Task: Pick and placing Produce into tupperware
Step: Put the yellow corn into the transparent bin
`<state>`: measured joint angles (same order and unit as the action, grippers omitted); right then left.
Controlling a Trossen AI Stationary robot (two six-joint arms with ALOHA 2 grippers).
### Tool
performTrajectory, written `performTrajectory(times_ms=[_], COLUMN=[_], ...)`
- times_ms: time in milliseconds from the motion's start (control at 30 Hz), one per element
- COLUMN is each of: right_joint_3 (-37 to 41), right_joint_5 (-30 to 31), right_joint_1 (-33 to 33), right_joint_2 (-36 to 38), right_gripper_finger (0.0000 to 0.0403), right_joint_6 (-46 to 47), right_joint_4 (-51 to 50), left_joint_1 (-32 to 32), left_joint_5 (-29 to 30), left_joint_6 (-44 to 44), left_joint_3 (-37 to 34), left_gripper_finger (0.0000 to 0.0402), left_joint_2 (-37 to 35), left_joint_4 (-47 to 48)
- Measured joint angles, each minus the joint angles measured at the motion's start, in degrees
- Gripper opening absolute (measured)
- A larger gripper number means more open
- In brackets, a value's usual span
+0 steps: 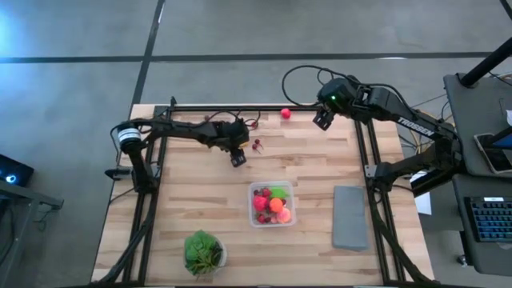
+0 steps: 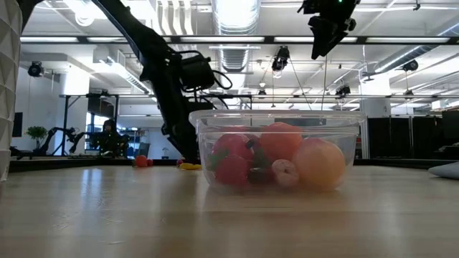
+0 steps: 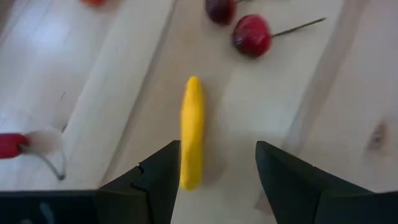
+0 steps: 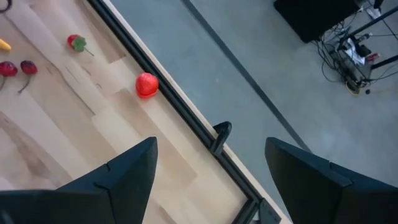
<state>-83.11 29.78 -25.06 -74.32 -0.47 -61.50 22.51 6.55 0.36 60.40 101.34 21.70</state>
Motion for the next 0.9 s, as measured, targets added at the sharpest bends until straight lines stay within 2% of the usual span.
performTrajectory(times_ms=[233, 400, 900], right_joint_3=[0.00, 0.00, 0.02], right_joint_5=[0.00, 0.00, -0.01], right_joint_1=[-0.02, -0.25, -1.60], right_joint_2=[-0.13, -0.13, -0.13], right_gripper_finger=[0.0290, 0.0290, 0.0290], right_joint_6=[0.42, -0.44, 1.76], right_joint_4=[1.78, 3.69, 4.40], left_joint_1=[3.13, 5.89, 7.52], left_joint_5=[-0.71, -8.75, -11.60], left_joint_6=[-0.11, -0.05, 3.39], left_joint_3=[0.07, 0.04, -1.74], left_gripper_finger=[0.0192, 0.0192, 0.0192], left_joint_2=[-0.17, -0.17, -0.17], left_joint_4=[-0.20, -0.23, -2.01])
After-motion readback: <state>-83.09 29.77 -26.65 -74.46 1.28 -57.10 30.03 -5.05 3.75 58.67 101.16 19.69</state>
